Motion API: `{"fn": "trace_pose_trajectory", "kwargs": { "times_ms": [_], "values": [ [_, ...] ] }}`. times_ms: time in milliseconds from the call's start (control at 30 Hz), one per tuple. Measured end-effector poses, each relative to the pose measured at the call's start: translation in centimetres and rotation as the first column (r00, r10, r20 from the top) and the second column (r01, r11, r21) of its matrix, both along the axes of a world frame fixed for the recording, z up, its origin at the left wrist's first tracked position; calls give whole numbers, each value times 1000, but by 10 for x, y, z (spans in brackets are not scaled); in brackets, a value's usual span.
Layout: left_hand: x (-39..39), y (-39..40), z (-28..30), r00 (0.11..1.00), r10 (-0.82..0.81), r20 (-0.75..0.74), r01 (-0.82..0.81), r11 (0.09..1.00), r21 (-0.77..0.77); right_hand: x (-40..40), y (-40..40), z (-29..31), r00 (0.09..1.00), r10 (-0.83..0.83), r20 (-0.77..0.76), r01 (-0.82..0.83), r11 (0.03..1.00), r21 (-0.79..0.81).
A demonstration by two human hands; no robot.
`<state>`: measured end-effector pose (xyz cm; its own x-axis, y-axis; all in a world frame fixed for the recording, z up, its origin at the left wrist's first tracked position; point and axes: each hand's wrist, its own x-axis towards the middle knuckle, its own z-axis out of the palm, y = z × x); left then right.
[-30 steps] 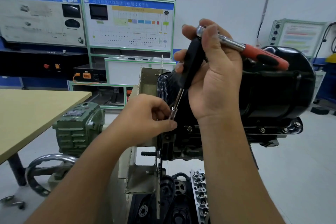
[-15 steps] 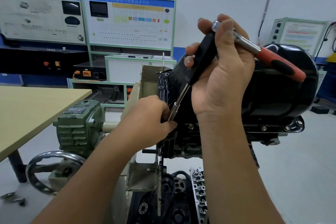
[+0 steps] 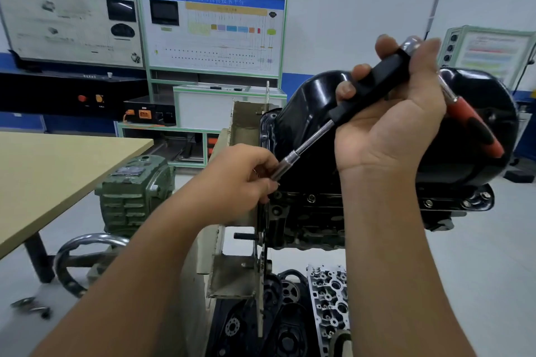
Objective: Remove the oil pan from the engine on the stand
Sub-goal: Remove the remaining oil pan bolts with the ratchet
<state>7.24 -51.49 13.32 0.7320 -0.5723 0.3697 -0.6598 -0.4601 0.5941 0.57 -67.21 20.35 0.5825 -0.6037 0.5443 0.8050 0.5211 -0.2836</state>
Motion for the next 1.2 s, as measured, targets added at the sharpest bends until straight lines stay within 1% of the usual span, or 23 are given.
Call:
{"fn": "trace_pose_trajectory", "kwargs": {
  "times_ms": [67, 167, 233, 300, 367, 400, 433, 500, 533, 567, 600, 633, 667, 700, 733, 767, 800, 833, 867, 900, 1033, 1133, 1200],
  "values": [
    [0, 1, 0, 997, -45, -68, 40, 997, -73, -1, -5, 1, 1000, 8, -15, -8, 999, 44],
    [-1, -5, -4, 982, -91, -163, 48, 966, -252, -1, -13, 2, 1000, 9, -10, -9, 997, 82],
    [-4, -12, -7, 968, -113, -222, 11, 910, -415, -2, -18, 3, 1000, 12, 1, -12, 995, 97],
    [-8, -21, -9, 930, -159, -331, -75, 800, -595, -2, -24, 3, 1000, 16, -12, -15, 993, 114],
    [-12, -30, -7, 841, -252, -479, -216, 654, -725, -4, -28, 3, 999, 12, -39, -7, 992, 124],
    [-13, -34, -6, 775, -306, -552, -297, 595, -747, -5, -29, 3, 999, 12, -52, -5, 992, 128],
    [-14, -36, -6, 697, -365, -618, -370, 555, -745, -6, -30, 3, 998, 13, -63, -5, 991, 131],
    [-17, -41, -6, 529, -488, -694, -460, 522, -718, -7, -31, 3, 996, 9, -86, 3, 990, 139],
    [-20, -44, -8, 483, -520, -705, -480, 517, -709, -8, -32, 3, 995, 2, -95, 11, 990, 142],
    [-22, -46, -10, 476, -519, -711, -487, 517, -704, -9, -33, 4, 995, -9, -102, 24, 990, 141],
    [-25, -49, -12, 494, -495, -714, -486, 524, -700, -10, -33, 5, 994, -30, -108, 45, 990, 134],
    [-28, -51, -14, 533, -453, -715, -474, 540, -696, -12, -34, 5, 992, -57, -113, 71, 990, 121],
    [-30, -52, -15, 591, -388, -707, -454, 565, -689, -13, -35, 6, 990, -84, -117, 97, 990, 105],
    [-32, -53, -16, 676, -290, -678, -421, 603, -678, -14, -35, 6, 987, -107, -123, 118, 989, 90],
    [-32, -53, -18, 777, -164, -608, -378, 650, -659, -16, -35, 6, 983, -125, -131, 136, 988, 77],
    [-32, -52, -21, 869, -30, -494, -336, 697, -634, -17, -35, 6, 980, -141, -141, 151, 987, 62],
    [-32, -52, -23, 931, 73, -359, -295, 729, -618, -18, -34, 5, 976, -157, -150, 166, 985, 43],
    [-32, -51, -25, 960, 129, -248, -260, 740, -620, -19, -33, 5, 973, -171, -156, 177, 984, 22],
    [-32, -51, -27, 972, 146, -186, -233, 736, -635, -20, -31, 4, 971, -182, -157, 185, 983, 4],
    [-31, -51, -29, 976, 146, -164, -218, 725, -653, -20, -28, 2, 970, -187, -156, 188, 982, -11],
    [-26, -53, -35, 969, 191, -157, -246, 691, -680, -16, -15, -5, 976, -182, -116, 177, 983, -47],
    [-26, -54, -38, 963, 255, -87, -244, 687, -685, -14, -7, -9, 982, -177, -70, 172, 982, -76],
    [-26, -53, -38, 972, 221, -78, -213, 690, -691, -14, -1, -11, 983, -182, -34, 177, 978, -114]
  ]
}}
